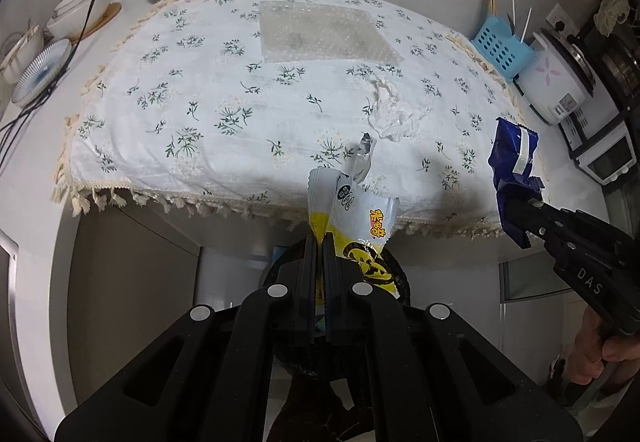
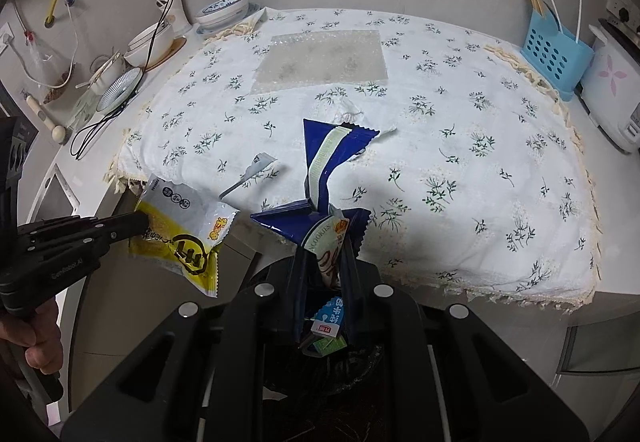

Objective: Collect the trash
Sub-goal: 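Carry the yellow bag and blue wrapper past the table edge toward the bin, then open the left tool to drop the yellow bag while the right tool drops the blue wrapper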

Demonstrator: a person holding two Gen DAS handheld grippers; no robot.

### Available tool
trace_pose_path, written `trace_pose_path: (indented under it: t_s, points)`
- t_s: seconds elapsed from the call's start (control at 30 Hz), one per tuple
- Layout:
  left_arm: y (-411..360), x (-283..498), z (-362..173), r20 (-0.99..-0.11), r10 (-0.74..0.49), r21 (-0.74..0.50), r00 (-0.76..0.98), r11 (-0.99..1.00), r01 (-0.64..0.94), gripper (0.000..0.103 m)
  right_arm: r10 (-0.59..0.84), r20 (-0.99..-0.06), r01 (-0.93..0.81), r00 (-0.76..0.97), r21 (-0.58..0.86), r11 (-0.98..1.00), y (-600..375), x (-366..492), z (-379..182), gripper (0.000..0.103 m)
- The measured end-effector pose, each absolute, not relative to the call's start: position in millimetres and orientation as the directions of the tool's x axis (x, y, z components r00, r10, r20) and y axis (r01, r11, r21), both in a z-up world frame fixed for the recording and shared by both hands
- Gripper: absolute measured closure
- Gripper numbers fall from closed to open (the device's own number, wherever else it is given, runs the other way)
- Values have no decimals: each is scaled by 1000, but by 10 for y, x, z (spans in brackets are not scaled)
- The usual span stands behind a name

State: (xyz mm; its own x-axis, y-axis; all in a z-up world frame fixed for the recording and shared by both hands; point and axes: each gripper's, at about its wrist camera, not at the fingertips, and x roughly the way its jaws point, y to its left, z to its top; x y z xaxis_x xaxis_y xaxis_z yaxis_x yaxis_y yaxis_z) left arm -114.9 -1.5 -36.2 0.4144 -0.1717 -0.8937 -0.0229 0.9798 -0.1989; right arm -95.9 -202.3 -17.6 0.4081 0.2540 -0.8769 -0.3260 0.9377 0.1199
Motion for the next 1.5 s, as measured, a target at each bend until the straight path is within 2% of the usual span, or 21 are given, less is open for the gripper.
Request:
trace_pose_path:
  t_s: [0.6, 1.0, 1.17, 1.5]
  points:
    - [-59, -1512, -982, -924, -191, -210, 331, 978, -21, 101, 265, -923, -355, 280, 157, 922, -1943, -1349, -917, 89]
    - [-169, -1481, -1509, -941, -176, -192, 290, 981, -25, 101, 221, -960, -348, 173, 150, 925, -2013, -1423, -1629, 89]
    - [-197, -1412, -1640, -941, -203, -221, 271, 975, -37, 101, 202, -969, -347, 145, 141, 927, -2039, -1406, -1802, 89]
    - [-338, -1339, -1896, -946, -192, -203, 260, 979, -13, 101, 176, -977, -331, 118, 129, 935, -2066, -1351, -2072, 89]
